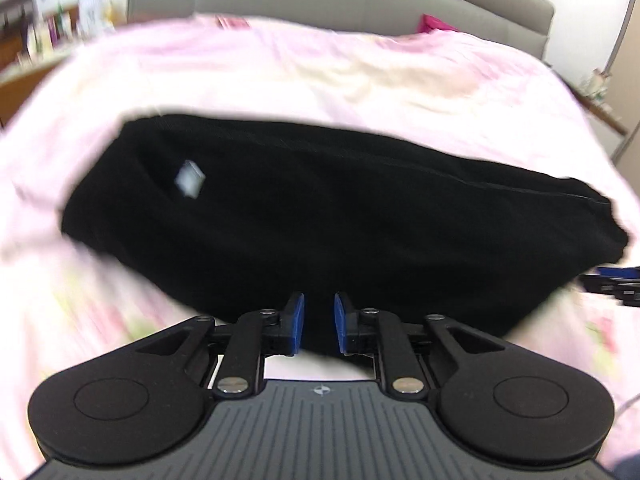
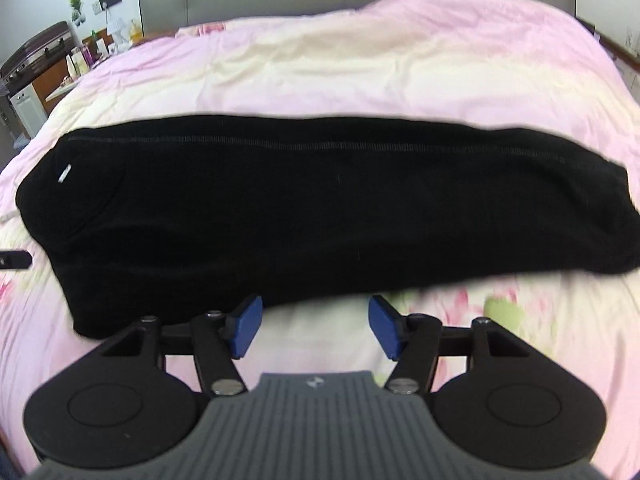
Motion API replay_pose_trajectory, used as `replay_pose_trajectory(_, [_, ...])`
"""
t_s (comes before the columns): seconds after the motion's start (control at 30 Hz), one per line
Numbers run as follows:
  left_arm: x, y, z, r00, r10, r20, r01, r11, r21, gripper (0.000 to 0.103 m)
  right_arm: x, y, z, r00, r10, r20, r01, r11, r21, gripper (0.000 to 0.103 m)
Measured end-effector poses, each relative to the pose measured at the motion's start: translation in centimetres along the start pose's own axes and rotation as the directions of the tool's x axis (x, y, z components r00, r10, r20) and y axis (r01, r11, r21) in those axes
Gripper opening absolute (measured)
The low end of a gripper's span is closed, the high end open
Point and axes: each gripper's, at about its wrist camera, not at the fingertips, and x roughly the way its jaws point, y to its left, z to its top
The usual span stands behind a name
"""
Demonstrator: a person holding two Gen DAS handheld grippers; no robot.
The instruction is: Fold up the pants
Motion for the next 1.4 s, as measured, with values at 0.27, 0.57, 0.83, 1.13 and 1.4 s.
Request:
replay_pose_trajectory(0.27, [8.6,6.1,6.1,0.987,0.155,-0.045,-0.154,0.988,0.014,0.021,7.5,1.0,6.4,0.999,-0.031,0.006,0.032,0.999,-0.033,0.06])
replay_pose_trajectory(0.57, [14.4,11.1,8.8,0.964,0.227,-0.14,-0.244,0.963,-0.119,0.007,18.8,-1.4,13.2,0.985,-0.153,-0.081,0.147,0.987,-0.068,0.076])
replay_pose_trajectory(0.83, [15.4,10.1,9.7,0.94,0.292,-0.175,-0.311,0.946,-0.093,0.006,21.8,-3.9,15.8,0.981,-0.117,-0.156,0.126,0.991,0.051,0.082])
replay_pose_trajectory(1.13, [7.2,6.5,7.3,0.962,0.263,-0.077,-0.263,0.965,0.006,0.014,12.8,-9.5,11.3,0.993,-0.099,-0.066,0.102,0.994,0.044,0.064])
replay_pose_trajectory(1.4, [4.8,-0.8,4.9,0.984,0.145,-0.105,-0.148,0.989,-0.029,0.014,5.5,-23.6,5.9,0.995,-0.081,-0.053,0.091,0.969,0.229,0.0])
